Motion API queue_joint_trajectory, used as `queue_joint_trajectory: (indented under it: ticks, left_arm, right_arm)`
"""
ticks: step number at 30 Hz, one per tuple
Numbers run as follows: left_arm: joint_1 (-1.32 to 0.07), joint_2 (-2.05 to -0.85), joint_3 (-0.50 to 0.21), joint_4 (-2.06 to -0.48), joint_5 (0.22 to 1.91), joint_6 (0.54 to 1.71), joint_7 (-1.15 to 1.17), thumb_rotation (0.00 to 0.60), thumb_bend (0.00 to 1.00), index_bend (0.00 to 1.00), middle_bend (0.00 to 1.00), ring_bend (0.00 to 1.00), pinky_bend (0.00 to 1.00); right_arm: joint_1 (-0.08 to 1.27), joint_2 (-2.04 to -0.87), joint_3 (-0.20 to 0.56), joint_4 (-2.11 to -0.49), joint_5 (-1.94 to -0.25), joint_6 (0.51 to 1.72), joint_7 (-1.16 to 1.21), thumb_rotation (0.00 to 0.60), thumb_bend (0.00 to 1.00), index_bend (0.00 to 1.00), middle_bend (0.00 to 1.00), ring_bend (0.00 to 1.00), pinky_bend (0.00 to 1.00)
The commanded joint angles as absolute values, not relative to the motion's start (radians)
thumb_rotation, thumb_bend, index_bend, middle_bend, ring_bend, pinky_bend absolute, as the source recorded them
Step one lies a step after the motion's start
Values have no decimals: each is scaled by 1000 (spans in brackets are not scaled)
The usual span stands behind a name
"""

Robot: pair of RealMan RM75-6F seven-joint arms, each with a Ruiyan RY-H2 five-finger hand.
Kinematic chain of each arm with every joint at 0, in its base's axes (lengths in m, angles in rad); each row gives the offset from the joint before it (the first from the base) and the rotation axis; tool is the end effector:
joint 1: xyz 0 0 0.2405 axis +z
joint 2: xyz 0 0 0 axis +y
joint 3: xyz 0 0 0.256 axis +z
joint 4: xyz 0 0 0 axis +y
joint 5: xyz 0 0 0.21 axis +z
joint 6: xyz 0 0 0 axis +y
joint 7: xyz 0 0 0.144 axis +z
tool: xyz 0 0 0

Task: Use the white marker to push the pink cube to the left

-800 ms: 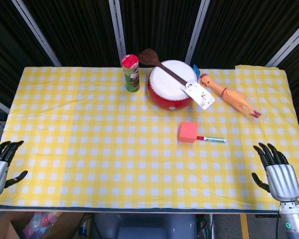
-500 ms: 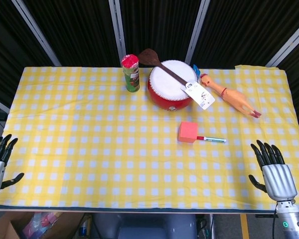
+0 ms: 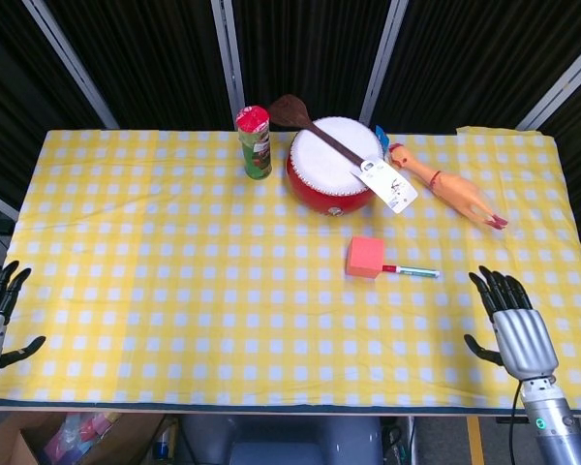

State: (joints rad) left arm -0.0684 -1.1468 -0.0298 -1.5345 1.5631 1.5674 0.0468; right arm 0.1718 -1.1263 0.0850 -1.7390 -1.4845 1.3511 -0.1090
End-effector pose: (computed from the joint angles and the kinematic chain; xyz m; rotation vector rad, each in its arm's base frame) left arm -0.3150 0.1721 0.1617 -1.4194 -0.7677 -0.8924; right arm -0.2713 -0.2094 0.1332 1.4998 -0.9452 0.9323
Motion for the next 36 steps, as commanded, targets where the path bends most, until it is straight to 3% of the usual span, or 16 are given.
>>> queue_joint_trajectory:
  ticks: [1,5,14,36]
  left_arm:
    - [-67,-1148,-31,-1532,1567,1573,42,600,22,0,0,0,0]
    - [-66,-1149,-29,-1529,1568,1573,38,600,22,0,0,0,0]
    - [-64,-1146,-25,-1530,1570,1571,21,600,22,0,0,0,0]
    - [-68,-1143,-26,-1546,1566,1557,11,600,23,0,0,0,0]
  right_arm:
    - [241,-1136,144,-1775,-1408,1276,-167,600,309,101,0,0,71]
    - [310,-1187,194,-1784,-1311,1206,-258,600,310,231,39,0,71]
    - [436,-1350,261,-1697,-1087,1143,-447,600,310,364,109,24,71]
    - [563,-1554,263,-1339,-915,1032,-468,600,310,373,114,28,71]
